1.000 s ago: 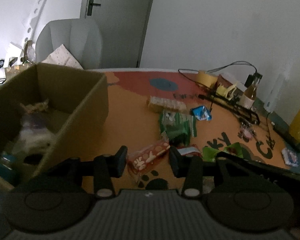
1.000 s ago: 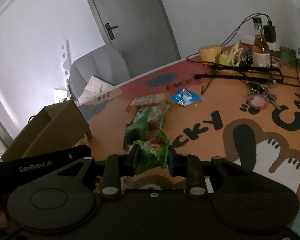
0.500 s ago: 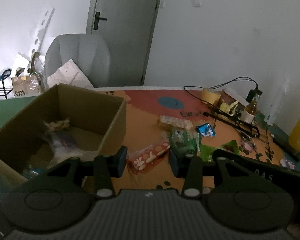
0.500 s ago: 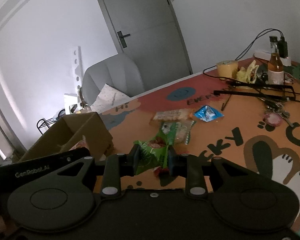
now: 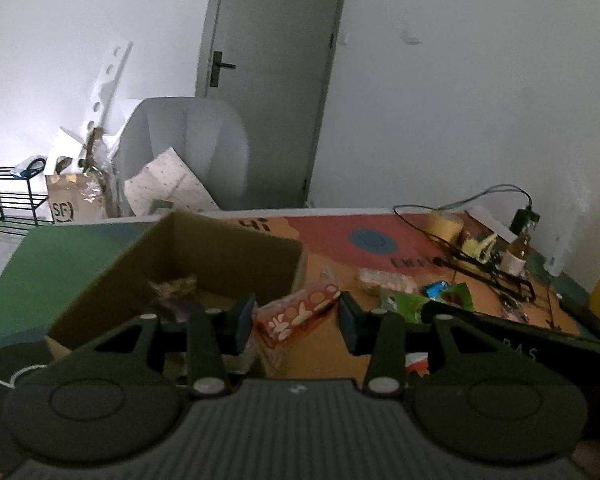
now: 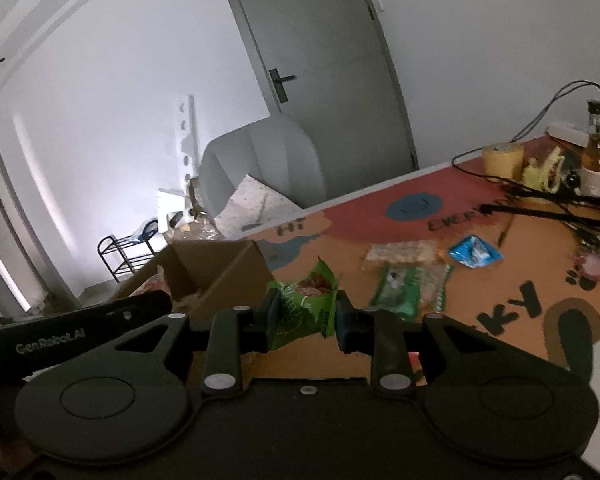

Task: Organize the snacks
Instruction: 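Carry both held packets up and over to the cardboard box, then open both grippers over the box to drop the packets inside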

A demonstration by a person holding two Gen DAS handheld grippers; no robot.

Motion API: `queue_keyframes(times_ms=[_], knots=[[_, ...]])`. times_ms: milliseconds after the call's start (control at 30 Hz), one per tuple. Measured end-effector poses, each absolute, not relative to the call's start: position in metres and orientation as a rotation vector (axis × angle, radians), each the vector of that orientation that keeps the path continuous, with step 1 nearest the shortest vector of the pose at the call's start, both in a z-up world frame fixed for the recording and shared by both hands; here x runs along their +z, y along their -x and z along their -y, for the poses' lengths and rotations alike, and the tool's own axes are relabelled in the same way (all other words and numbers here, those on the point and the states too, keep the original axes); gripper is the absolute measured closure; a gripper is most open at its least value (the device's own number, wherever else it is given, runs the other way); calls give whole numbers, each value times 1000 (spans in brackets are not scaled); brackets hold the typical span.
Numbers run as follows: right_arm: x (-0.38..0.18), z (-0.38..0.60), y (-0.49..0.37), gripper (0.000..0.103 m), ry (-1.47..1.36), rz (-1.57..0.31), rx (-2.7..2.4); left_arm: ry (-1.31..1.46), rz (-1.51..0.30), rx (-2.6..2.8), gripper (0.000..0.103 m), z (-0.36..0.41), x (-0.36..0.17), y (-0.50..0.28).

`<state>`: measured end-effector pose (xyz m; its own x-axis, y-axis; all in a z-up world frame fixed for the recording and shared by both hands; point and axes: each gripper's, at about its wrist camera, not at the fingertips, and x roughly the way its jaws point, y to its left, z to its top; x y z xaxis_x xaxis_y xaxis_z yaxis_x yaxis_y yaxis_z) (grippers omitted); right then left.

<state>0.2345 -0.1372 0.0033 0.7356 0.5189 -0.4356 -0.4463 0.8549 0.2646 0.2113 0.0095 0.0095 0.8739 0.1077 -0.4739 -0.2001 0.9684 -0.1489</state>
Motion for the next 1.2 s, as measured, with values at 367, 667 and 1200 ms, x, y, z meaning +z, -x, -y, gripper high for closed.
queue_keyframes(times_ms=[367,667,1200], knots=[[13,108,-232,76,-127,-504,589,235,-473,245,59,-48,10,-202],[15,84,-233,76,-96,-501,612,274,-473,302,59,-81,5,-204],[16,31,-236,76,-41,-513,630,389,-477,310,34,-119,-5,-194]])
